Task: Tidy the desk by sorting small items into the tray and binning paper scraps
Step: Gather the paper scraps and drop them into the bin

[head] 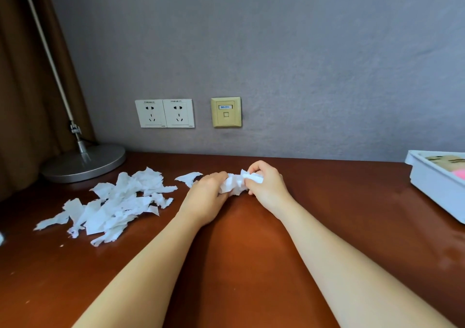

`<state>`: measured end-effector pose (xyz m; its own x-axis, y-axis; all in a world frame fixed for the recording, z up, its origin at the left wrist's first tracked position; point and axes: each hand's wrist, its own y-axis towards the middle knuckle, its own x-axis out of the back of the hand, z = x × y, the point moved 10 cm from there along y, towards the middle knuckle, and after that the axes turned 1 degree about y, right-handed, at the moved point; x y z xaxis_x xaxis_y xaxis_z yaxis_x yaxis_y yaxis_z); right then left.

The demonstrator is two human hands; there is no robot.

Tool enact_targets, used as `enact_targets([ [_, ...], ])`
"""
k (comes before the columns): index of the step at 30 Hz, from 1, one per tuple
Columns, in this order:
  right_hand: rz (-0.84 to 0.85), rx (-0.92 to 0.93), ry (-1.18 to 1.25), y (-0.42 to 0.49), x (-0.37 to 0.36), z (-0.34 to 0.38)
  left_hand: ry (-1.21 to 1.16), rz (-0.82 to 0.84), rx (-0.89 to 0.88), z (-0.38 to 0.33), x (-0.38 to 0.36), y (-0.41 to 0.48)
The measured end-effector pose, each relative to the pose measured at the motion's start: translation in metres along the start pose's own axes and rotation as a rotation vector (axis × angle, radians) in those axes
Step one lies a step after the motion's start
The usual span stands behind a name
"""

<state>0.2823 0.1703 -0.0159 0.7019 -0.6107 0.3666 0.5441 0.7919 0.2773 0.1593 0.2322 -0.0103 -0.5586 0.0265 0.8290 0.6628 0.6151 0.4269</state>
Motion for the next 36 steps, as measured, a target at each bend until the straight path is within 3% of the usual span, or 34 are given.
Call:
enact_targets([
  [7, -0.004, -0.034, 0.039, -0.004, 0.001, -0.003, -0.052, -0.055, -0.025, -0.009, 0.011, -0.010],
  [12, 0.006, -0.031, 0.093, -0.019, 0.007, 0.007, -0.325, -0.113, 0.048, -0.015, 0.028, -0.022],
  [21, 0.074, 0.002, 0.152, -0.059, 0.027, 0.050, -0.800, 0.232, 0.232, -0.057, 0.025, -0.046],
  [28, 0.017, 0.059, -0.058, -0.095, 0.064, 0.083, -0.866, 0.345, 0.202, -0.106, 0.038, -0.073],
  [36, -0.038, 0.072, -0.111, -0.145, 0.129, 0.105, -0.661, 0.144, 0.152, -0.163, 0.067, -0.080],
])
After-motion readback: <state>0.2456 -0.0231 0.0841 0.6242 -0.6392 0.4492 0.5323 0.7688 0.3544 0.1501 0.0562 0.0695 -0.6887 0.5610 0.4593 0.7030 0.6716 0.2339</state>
